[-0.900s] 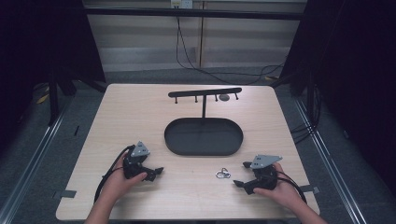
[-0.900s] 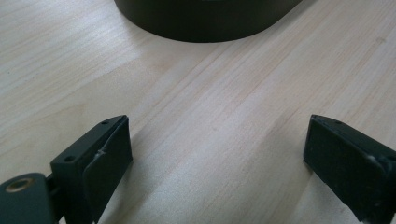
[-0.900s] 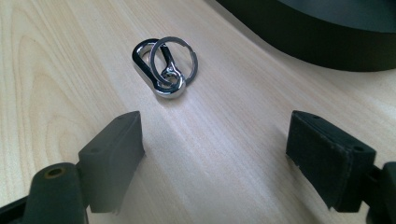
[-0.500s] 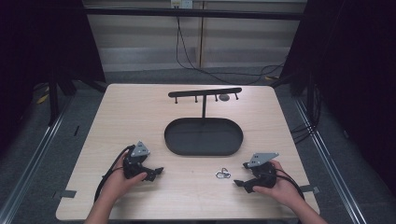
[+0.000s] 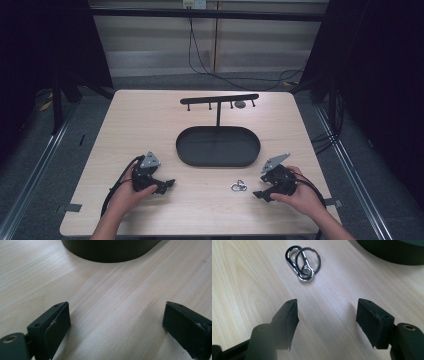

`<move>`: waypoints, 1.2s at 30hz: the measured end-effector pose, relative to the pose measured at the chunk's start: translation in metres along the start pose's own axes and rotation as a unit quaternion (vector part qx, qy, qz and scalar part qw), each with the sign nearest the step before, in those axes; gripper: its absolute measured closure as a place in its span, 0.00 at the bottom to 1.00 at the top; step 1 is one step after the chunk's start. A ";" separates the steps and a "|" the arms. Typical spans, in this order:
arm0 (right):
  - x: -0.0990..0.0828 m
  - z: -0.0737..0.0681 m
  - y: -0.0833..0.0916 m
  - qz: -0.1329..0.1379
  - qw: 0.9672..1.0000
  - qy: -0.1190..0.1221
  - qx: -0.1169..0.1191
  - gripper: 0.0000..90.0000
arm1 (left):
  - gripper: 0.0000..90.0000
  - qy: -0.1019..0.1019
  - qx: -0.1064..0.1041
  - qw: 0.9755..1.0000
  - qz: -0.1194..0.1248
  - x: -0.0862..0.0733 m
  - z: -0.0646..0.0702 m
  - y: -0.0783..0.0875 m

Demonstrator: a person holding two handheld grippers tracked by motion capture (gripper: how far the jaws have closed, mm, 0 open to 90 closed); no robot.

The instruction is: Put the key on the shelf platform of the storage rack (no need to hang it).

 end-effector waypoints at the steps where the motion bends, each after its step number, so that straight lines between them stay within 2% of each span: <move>1: 0.001 -0.001 0.000 -0.004 1.000 0.005 -0.001 0.38 | 0.08 0.000 0.000 1.000 0.000 0.000 0.000 0.000; 10: 0.010 -0.012 0.000 -0.030 0.999 0.020 0.005 0.41 | 0.08 0.000 0.000 1.000 0.000 0.000 0.000 0.000; 17: 0.016 -0.014 -0.001 -0.036 0.999 0.027 0.005 0.43 | 0.08 0.000 0.000 1.000 0.000 0.000 0.000 0.000; 30: 0.030 -0.020 -0.007 -0.071 0.997 0.044 0.007 0.45 | 0.08 0.000 0.000 1.000 0.000 0.000 0.000 0.000; 36: 0.035 -0.022 -0.009 -0.078 0.996 0.049 0.010 0.46 | 0.08 0.000 0.000 1.000 0.000 0.000 0.000 0.000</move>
Point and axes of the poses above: each handheld gripper's, and its own axes: y roughly backward along the jaws, x roughly out of its top, z roughly to its right, the point moved 9 cm from there along -y, roughly forward along the jaws, and after that the axes turned 6 degrees about x, right-handed, at the moved point
